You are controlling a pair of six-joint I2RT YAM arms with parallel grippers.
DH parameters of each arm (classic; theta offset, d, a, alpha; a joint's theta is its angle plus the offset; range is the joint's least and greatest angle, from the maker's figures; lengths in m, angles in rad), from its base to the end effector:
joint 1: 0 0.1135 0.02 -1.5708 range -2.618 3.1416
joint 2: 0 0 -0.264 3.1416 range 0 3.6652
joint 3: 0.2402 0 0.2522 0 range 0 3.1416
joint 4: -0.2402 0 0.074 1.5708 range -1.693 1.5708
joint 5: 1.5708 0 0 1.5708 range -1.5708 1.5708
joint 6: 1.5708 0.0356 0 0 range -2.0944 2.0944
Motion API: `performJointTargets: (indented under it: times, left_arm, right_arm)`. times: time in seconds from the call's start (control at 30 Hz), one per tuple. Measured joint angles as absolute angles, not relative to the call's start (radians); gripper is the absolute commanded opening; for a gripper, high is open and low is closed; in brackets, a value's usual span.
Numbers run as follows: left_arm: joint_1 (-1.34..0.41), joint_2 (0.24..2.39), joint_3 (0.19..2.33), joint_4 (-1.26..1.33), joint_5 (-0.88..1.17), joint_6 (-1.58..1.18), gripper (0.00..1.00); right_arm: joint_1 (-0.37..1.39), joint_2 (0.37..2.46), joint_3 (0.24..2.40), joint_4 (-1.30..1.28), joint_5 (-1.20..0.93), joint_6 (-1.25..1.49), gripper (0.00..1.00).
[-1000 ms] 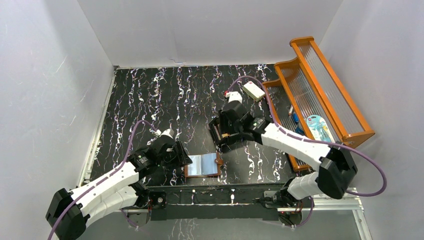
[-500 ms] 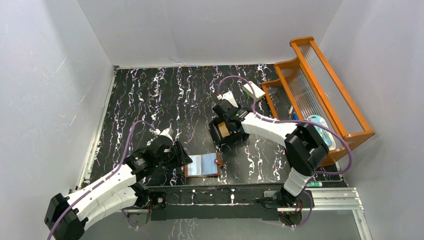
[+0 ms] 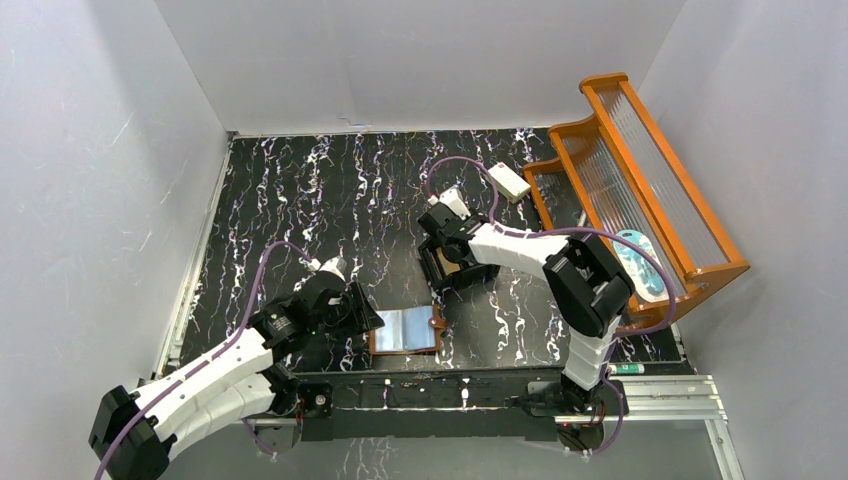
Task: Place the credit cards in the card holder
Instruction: Pick up the credit card from the storage box.
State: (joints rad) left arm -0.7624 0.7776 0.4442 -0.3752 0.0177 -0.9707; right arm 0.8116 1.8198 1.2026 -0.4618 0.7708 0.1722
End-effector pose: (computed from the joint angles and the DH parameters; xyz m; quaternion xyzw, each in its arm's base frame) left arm 0.1198 -0.1152 0.2039 -0.0908 0.9039 -0.3237 0.2644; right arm 0.2703 0.2488 0.1888 -0.1956 0.8820 -0.2149 0.3710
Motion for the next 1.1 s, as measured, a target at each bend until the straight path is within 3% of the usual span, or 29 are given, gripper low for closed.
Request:
performJointTargets:
  times: [0.57, 1.1]
  left_arm:
    - [-0.762, 0.778, 0.444, -0.375, 0.018, -0.981, 0.46]
    - [-0.762, 0.778, 0.437, -0.373, 0.018, -0.988, 0.46]
  right_arm:
    - [0.812, 1.848, 1.221, -0.468, 0.857, 0.149, 0.29]
    - [0.812, 1.829, 1.235, -0.472, 0.860, 0.149, 0.21]
